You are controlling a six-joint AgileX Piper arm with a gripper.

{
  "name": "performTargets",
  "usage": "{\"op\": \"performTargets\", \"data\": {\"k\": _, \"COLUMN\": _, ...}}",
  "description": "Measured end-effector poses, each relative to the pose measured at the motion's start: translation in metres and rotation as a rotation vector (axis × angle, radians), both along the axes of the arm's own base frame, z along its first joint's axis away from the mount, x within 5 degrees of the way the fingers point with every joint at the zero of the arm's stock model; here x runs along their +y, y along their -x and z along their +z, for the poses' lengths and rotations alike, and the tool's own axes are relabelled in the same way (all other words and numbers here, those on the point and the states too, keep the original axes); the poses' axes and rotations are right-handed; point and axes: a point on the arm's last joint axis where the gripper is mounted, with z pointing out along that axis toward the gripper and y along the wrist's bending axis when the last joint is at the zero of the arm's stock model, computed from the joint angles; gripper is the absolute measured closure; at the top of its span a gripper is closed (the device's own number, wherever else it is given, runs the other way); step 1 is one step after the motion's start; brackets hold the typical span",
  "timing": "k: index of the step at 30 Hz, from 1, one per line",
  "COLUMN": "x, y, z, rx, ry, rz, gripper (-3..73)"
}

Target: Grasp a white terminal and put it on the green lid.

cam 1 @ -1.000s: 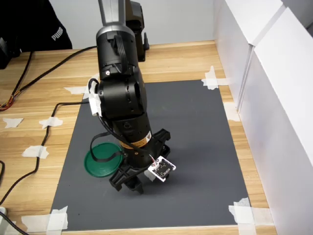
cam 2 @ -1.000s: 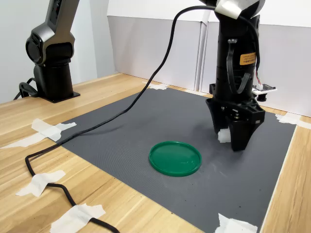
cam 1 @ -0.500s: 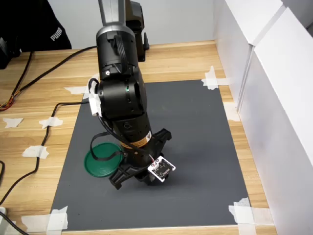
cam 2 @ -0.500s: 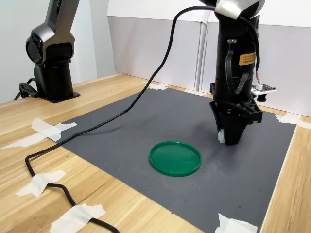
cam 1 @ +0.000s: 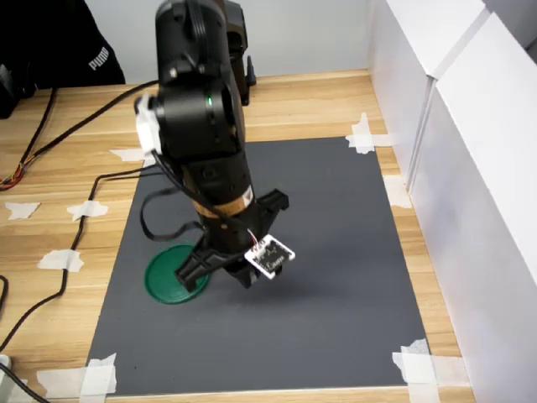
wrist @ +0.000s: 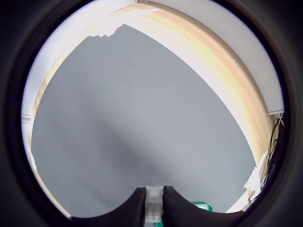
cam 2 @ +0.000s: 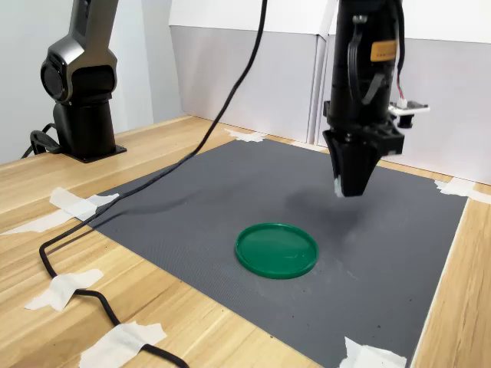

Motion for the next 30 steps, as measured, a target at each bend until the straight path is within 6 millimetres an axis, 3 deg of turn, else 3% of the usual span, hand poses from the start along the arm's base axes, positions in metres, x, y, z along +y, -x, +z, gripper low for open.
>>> {"op": "performTargets", "data": {"k": 8, "x": -0.034, "y": 0.014, "z": 0.039, "rx": -0.046, "ry": -0.004, "rz": -0.022, "gripper": 61.2}}
{"op": "performTargets", "data": {"k": 17, "x": -0.075, "y": 0.02, "z": 0.051, "rx": -0.062, "ry": 0.006, "rz": -0.076, "gripper": 61.2}}
{"op": "performTargets", "data": {"k": 21, "x": -0.085, "y": 0.028, "z": 0.042, "rx": -0.044, "ry": 0.021, "rz": -0.068, "gripper": 61.2}}
{"op": "performTargets", "data": {"k": 30, "x": -0.089, "y": 0.046, "z": -0.002, "rx": -0.032, "ry": 0.055, "rz": -0.055, "gripper": 61.2}}
